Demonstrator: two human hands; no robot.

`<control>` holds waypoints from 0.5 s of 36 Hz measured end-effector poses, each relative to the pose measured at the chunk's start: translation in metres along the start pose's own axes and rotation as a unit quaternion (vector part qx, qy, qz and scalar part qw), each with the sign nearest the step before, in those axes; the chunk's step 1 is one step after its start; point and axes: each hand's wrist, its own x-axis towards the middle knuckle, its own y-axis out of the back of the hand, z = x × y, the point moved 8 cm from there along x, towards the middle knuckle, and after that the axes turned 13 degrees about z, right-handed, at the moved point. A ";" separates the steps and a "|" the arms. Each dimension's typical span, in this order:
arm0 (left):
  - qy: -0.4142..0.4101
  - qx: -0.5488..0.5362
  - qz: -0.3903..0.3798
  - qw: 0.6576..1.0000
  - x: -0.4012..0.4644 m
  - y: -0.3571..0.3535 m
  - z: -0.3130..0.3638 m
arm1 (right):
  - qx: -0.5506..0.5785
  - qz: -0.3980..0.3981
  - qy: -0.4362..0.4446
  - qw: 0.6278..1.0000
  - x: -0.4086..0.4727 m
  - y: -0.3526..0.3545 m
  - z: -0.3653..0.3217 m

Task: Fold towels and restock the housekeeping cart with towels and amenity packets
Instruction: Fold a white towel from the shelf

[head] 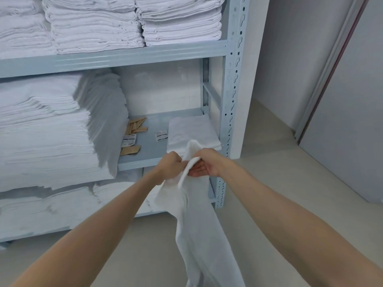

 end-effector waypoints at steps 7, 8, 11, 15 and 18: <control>-0.011 0.006 0.019 1.000 0.009 0.001 0.026 | 0.001 -0.056 -0.022 0.998 -0.016 0.004 0.003; -0.005 0.000 0.020 1.000 0.010 0.001 0.028 | 0.005 -0.060 -0.025 0.998 -0.017 0.005 0.004; -0.023 0.002 0.023 0.999 0.010 -0.001 0.042 | 0.047 -0.058 -0.023 0.997 -0.020 0.009 0.004; -0.042 -0.030 0.018 0.999 0.011 -0.008 0.053 | 0.112 -0.030 -0.020 0.993 -0.020 0.022 0.004; -0.039 -0.051 -0.007 0.998 0.012 -0.014 0.056 | 0.115 -0.013 -0.020 0.993 -0.021 0.031 0.006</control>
